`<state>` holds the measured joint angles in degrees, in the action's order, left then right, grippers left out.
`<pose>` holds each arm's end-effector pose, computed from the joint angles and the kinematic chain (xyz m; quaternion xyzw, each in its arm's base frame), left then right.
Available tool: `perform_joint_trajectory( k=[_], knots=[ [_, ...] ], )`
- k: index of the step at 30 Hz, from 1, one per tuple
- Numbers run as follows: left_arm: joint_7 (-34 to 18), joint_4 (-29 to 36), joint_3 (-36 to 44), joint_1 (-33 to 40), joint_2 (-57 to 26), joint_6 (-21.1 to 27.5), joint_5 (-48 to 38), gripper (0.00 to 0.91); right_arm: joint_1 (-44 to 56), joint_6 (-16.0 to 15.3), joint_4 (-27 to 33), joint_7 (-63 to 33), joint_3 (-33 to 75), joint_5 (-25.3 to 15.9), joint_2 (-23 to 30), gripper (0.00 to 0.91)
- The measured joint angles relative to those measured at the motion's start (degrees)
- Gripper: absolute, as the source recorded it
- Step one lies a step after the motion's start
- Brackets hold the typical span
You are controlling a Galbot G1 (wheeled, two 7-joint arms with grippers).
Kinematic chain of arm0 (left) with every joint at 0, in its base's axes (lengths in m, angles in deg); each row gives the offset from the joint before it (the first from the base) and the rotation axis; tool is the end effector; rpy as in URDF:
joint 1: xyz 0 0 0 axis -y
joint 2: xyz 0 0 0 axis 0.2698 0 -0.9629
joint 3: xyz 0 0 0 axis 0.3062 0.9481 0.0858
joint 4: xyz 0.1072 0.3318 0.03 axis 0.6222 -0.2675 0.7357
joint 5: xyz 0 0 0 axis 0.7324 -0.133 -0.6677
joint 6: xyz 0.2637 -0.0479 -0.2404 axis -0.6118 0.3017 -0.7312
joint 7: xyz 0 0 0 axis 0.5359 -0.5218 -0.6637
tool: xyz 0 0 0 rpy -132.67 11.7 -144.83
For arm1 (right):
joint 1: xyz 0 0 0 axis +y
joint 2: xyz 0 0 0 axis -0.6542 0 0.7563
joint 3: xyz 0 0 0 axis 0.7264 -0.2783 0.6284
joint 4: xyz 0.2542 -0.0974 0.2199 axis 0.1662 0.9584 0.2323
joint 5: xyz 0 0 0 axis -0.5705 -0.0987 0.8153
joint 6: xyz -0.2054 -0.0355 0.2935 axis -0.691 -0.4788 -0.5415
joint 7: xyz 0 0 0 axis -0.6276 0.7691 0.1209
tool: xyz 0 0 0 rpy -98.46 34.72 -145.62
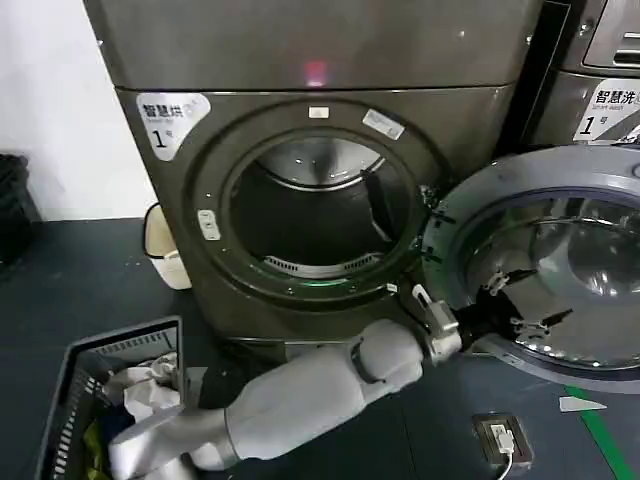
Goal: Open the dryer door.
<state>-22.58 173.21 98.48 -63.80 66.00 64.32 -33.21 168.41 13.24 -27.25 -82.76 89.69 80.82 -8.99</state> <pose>0.3815 -0.2898 -0.2051 0.5693 0.8145 0.0279 0.1085 -0.0541 -0.4018 -0.0361 0.4887 0.8343 -0.2095 0.1456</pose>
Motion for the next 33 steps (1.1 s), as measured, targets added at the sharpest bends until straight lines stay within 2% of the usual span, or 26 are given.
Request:
perform_joint_trajectory(
  k=[7,17,21,23,28,33],
  knots=[
    [0.0,1.0,0.0,-0.5,-0.7,-1.3,0.0,0.907,0.1,0.0,0.1,0.1,0.2,0.0,0.0,0.907],
    [-0.5,6.6,0.4,-2.7,-7.2,-7.8,-3.3,0.907,-0.6,0.6,-0.1,0.0,0.4,-1.4,-0.1,0.907],
    [-2.7,12.3,1.1,-3.9,-14.5,-10.6,-3.7,0.907,-1.2,0.7,-0.2,-0.2,1.0,-2.3,-0.2,0.907],
    [-2.2,15.4,1.3,-4.7,-18.8,-13.2,-2.7,0.907,-1.6,0.0,-0.3,-0.2,1.2,-4.5,-0.4,0.907],
    [-0.2,21.5,0.8,-5.8,-30.4,-15.7,-4.5,0.907,-2.4,-0.8,-0.9,-0.4,2.4,-9.3,-0.9,0.907],
    [4.7,27.0,-1.2,-5.9,-43.0,-12.1,-6.1,0.907,-3.4,-0.6,-1.5,-0.3,3.5,-12.8,-1.3,0.907]
  ],
)
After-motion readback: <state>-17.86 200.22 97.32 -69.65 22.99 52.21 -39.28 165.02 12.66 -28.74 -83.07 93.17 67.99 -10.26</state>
